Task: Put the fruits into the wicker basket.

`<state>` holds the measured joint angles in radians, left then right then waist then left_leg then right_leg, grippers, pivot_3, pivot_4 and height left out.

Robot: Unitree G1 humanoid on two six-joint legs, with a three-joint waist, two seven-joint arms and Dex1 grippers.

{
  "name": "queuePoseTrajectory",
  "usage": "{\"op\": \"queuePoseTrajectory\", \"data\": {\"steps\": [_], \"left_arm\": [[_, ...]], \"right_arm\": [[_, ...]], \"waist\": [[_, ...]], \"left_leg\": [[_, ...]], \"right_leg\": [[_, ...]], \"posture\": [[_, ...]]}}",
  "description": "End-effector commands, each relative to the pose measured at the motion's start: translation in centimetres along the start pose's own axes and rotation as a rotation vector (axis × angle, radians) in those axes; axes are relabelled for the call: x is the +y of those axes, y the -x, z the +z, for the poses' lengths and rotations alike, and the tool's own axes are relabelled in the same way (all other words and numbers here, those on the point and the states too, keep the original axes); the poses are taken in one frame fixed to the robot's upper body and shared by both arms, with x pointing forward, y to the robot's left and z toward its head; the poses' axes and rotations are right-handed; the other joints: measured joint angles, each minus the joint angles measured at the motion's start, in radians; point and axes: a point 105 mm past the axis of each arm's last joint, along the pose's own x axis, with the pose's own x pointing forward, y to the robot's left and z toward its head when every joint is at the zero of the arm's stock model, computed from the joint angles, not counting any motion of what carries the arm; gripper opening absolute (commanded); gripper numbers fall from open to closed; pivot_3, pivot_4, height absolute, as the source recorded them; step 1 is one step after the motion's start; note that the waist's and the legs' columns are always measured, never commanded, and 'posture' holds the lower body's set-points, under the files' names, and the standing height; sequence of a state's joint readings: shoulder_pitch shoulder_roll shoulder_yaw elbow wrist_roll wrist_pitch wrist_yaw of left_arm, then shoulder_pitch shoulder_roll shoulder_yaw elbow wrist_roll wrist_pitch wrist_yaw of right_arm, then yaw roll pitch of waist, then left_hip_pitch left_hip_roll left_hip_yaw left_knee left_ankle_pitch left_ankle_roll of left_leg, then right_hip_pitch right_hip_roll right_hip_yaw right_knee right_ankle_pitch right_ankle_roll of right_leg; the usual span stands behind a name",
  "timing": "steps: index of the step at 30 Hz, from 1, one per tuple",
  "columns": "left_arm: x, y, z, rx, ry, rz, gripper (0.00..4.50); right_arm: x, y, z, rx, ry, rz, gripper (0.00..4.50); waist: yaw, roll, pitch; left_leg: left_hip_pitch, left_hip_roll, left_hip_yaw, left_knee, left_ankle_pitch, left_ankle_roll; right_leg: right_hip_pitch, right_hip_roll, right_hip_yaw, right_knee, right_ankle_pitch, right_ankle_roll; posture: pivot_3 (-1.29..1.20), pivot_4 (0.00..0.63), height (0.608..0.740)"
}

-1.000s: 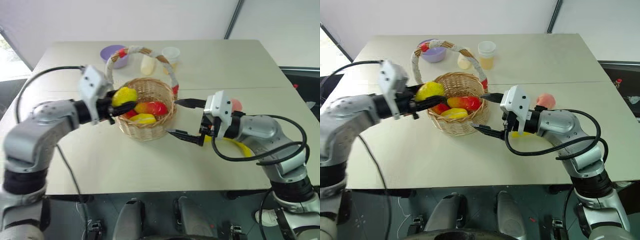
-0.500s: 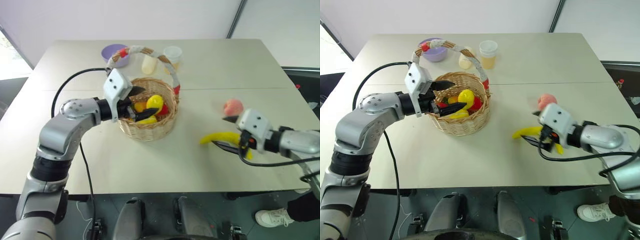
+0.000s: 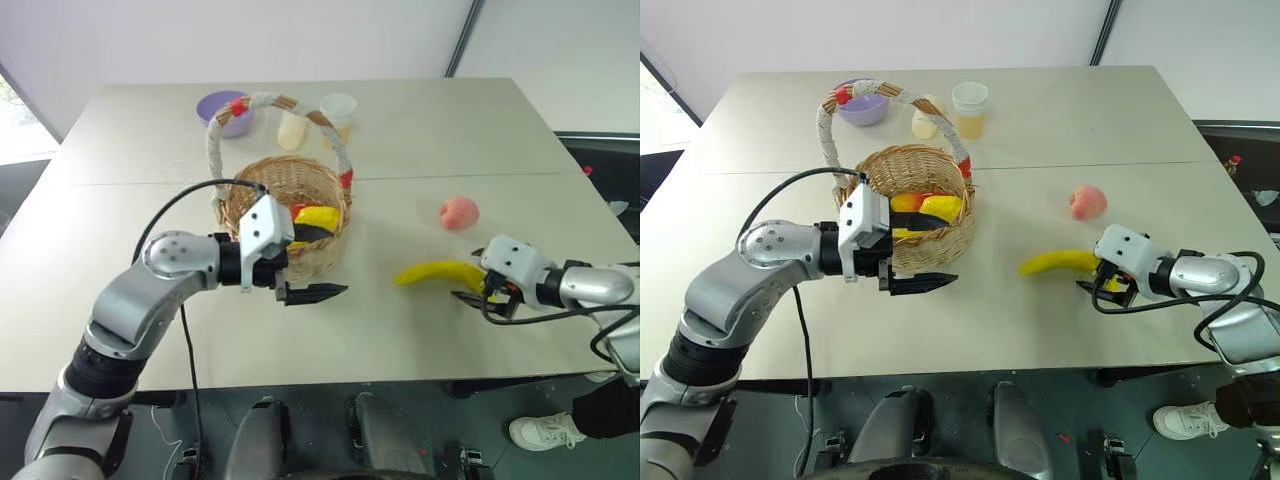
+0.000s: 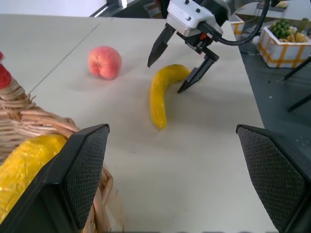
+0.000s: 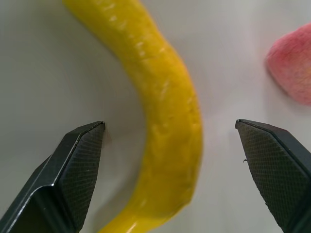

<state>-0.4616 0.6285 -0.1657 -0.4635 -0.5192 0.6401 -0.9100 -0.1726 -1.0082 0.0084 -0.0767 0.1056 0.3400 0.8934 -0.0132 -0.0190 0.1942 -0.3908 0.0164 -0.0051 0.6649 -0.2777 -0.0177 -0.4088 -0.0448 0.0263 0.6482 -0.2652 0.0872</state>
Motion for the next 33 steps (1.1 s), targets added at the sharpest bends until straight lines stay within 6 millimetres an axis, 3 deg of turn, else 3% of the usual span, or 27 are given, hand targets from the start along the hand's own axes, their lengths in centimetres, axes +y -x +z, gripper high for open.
{"op": "queuePoseTrajectory", "data": {"steps": [1, 4, 5, 6, 8, 11, 15, 17, 21, 26, 32, 33], "left_arm": [[-0.1, 0.3, 0.8, -0.023, -0.047, 0.027, 4.50], [0.2, 0.8, 0.6, -0.031, -0.028, 0.058, 4.50], [0.3, 1.1, 0.5, -0.037, -0.020, 0.071, 4.50], [0.7, 1.6, 0.4, -0.047, -0.010, 0.095, 4.50], [1.2, 2.3, 0.3, -0.060, 0.007, 0.133, 4.50], [2.6, 4.7, -0.3, -0.078, 0.059, 0.241, 4.50], [4.5, 9.5, -1.8, -0.063, 0.100, 0.411, 4.50], [4.8, 11.1, -2.3, -0.055, 0.106, 0.453, 4.50], [5.1, 13.2, -3.2, -0.020, 0.102, 0.528, 4.50], [4.4, 13.0, -2.6, -0.045, 0.098, 0.539, 4.50], [3.5, 12.6, -2.1, -0.069, 0.103, 0.542, 4.50], [3.3, 12.6, -2.1, -0.069, 0.105, 0.542, 4.50]], "right_arm": [[-0.4, -0.1, -0.3, 0.012, 0.019, -0.010, 2.78], [-0.7, 0.0, 0.1, -0.003, 0.032, -0.030, 1.26], [-0.8, 0.1, 0.2, -0.005, 0.045, -0.042, 0.89], [-0.9, 0.3, 0.7, -0.021, 0.060, -0.050, 0.81], [-1.1, 0.7, 1.5, -0.047, 0.077, -0.059, 0.81], [-1.1, 1.8, 4.6, -0.155, 0.153, -0.067, 0.81], [0.8, 2.8, 13.0, -0.473, 0.175, 0.001, 0.81], [1.9, 2.6, 16.0, -0.563, 0.197, 0.037, 0.81], [3.2, -0.5, 22.5, -0.683, 0.227, 0.035, 0.81], [4.0, -3.2, 26.4, -0.698, 0.241, 0.036, 0.81], [3.5, -5.0, 28.4, -0.704, 0.223, 0.033, 0.81], [3.5, -5.3, 28.4, -0.699, 0.231, 0.030, 1.31]], "waist": [[0.000, 0.000, 0.000], [0.000, 0.000, 0.000], [0.000, 0.000, 0.000], [-0.001, 0.000, 0.000], [0.000, 0.000, 0.000], [-0.003, 0.001, 0.000], [-0.014, 0.001, 0.000], [-0.016, 0.001, 0.001], [-0.008, 0.001, 0.000], [0.006, 0.000, 0.000], [-0.002, -0.001, 0.000], [-0.002, -0.001, 0.000]], "left_leg": [[0.000, 0.000, 0.000, 0.000, 0.000, 0.000], [0.000, 0.000, 0.000, 0.000, 0.000, 0.000], [0.000, 0.000, 0.000, 0.000, 0.000, 0.000], [0.000, 0.000, 0.000, 0.000, 0.000, 0.000], [0.000, 0.000, 0.000, 0.000, 0.000, 0.000], [0.000, 0.000, 0.000, 0.000, 0.000, 0.000], [0.001, 0.002, 0.000, 0.000, 0.000, 0.000], [0.001, 0.007, 0.000, 0.000, 0.000, 0.000], [0.001, 0.008, 0.000, 0.000, 0.000, 0.000], [-0.004, 0.006, -0.001, 0.000, 0.001, -0.002], [-0.014, 0.000, 0.000, 0.000, 0.001, -0.002], [-0.015, 0.000, 0.000, 0.000, 0.001, -0.002]], "right_leg": [[0.000, 0.000, 0.000, 0.000, 0.000, 0.000], [0.000, -0.001, 0.000, 0.000, 0.000, 0.000], [0.000, 0.000, 0.000, 0.000, 0.000, 0.000], [0.000, 0.000, 0.000, 0.000, 0.000, 0.000], [0.000, 0.000, 0.000, 0.000, 0.000, 0.000], [0.000, -0.001, 0.000, 0.001, 0.000, 0.000], [-0.001, 0.001, 0.000, 0.001, 0.000, 0.000], [-0.001, 0.002, -0.001, 0.001, 0.000, 0.000], [-0.001, 0.003, -0.002, 0.001, 0.000, -0.001], [-0.004, -0.002, -0.003, 0.002, 0.001, -0.002], [-0.015, -0.009, -0.003, 0.003, 0.001, -0.001], [-0.017, -0.009, -0.003, 0.004, 0.001, -0.001]], "posture": [[0.00, 0.150, 0.740], [0.00, 0.150, 0.740], [0.00, 0.150, 0.740], [0.00, 0.150, 0.740], [0.00, 0.150, 0.740], [0.00, 0.150, 0.740], [0.00, 0.150, 0.740], [0.00, 0.150, 0.740], [0.00, 0.150, 0.740], [0.00, 0.150, 0.740], [0.00, 0.150, 0.740], [0.00, 0.150, 0.740]]}}
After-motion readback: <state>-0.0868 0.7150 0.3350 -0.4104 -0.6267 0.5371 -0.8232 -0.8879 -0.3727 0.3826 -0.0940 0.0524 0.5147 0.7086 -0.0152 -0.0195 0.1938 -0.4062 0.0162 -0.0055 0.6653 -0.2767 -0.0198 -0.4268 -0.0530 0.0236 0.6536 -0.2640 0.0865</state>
